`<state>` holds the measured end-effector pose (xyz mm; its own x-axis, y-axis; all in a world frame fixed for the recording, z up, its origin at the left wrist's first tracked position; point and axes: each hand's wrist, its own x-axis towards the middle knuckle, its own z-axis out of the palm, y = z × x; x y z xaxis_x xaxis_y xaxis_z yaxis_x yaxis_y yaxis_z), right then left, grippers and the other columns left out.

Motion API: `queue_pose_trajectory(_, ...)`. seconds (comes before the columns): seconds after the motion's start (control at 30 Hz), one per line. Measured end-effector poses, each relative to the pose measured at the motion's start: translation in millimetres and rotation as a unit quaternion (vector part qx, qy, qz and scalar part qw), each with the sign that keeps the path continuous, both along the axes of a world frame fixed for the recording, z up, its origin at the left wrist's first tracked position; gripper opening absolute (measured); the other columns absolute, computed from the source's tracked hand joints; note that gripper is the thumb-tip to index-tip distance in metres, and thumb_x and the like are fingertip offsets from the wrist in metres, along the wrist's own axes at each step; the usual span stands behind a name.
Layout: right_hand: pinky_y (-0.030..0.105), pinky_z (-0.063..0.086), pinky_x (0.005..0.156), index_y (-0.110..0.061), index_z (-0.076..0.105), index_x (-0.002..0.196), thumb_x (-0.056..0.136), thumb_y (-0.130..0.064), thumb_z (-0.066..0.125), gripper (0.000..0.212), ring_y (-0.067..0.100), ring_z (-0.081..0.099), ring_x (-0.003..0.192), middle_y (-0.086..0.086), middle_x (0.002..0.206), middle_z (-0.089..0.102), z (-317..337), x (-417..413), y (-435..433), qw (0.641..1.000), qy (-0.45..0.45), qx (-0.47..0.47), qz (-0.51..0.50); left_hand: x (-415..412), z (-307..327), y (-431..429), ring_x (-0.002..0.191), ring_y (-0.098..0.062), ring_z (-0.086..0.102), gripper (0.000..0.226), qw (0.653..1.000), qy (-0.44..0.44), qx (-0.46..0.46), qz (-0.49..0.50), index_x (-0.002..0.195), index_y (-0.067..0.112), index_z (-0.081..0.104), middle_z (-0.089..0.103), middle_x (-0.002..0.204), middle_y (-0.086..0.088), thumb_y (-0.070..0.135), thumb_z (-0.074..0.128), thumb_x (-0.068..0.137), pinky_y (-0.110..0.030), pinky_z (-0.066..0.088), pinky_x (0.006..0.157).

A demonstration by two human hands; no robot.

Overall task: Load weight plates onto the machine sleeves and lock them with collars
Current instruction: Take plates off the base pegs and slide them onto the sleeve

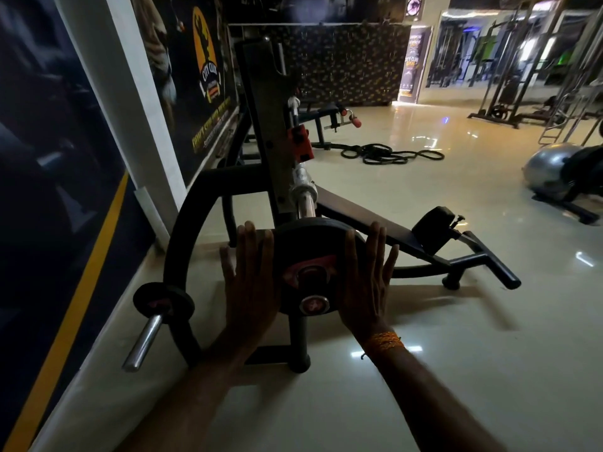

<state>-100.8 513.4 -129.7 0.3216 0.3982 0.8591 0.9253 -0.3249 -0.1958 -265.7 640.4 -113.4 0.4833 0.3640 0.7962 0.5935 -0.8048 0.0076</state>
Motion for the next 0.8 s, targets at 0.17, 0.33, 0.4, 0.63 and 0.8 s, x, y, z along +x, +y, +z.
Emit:
queue_pose_trajectory(0.17, 0.070, 0.010, 0.123, -0.022, 0.002, 0.165, 0.100, -0.033, 0.063, 0.090, 0.048, 0.015, 0.155, 0.026, 0.168, 0.008, -1, 32, 33, 1.000, -0.019, -0.013, -0.005, 28, -1, 37, 0.155, -0.040, 0.015, 0.084, 0.999, 0.020, 0.031, 0.019, 0.154, -0.001, 0.031, 0.017, 0.164, -0.029, 0.057, 0.054, 0.099, -0.068, 0.018, 0.120)
queue_pose_trajectory(0.33, 0.070, 0.013, 0.122, -0.018, 0.007, 0.164, 0.104, -0.046, 0.045, 0.076, 0.044, 0.012, 0.157, 0.023, 0.170, 0.005, 6, 67, 73, 0.999, -0.016, -0.032, -0.002, 65, 0, 83, 0.155, -0.039, 0.016, 0.078, 1.000, 0.017, 0.022, 0.009, 0.157, 0.000, 0.023, 0.014, 0.166, -0.027, 0.052, 0.046, 0.104, -0.068, 0.019, 0.119)
queue_pose_trajectory(0.4, 0.071, 0.014, 0.121, -0.018, 0.007, 0.164, 0.102, -0.043, 0.054, 0.081, 0.043, 0.009, 0.158, 0.026, 0.169, 0.007, 6, 82, 90, 0.999, -0.013, -0.037, -0.010, 81, 2, 100, 0.156, -0.038, 0.013, 0.076, 1.000, 0.021, 0.006, 0.007, 0.156, 0.001, 0.026, 0.012, 0.166, -0.027, 0.053, 0.044, 0.104, -0.067, 0.019, 0.120)
queue_pose_trajectory(0.63, 0.070, 0.013, 0.122, -0.017, 0.012, 0.163, 0.096, -0.040, 0.069, 0.091, 0.042, 0.004, 0.159, 0.026, 0.170, 0.004, 7, 129, 145, 0.998, 0.001, -0.060, -0.030, 126, 1, 156, 0.157, -0.038, 0.010, 0.076, 1.000, 0.025, -0.009, -0.003, 0.157, 0.002, 0.024, 0.011, 0.167, -0.026, 0.058, 0.027, 0.106, -0.065, 0.018, 0.121)
queue_pose_trajectory(0.8, 0.068, 0.012, 0.124, -0.013, 0.017, 0.161, 0.092, -0.048, 0.074, 0.097, 0.043, 0.006, 0.159, 0.024, 0.170, 0.004, 7, 153, 174, 0.997, -0.010, -0.066, -0.042, 151, 0, 185, 0.156, -0.038, 0.014, 0.081, 1.000, 0.006, -0.008, -0.029, 0.158, 0.001, 0.022, 0.014, 0.166, -0.026, 0.061, 0.031, 0.104, -0.063, 0.016, 0.123)
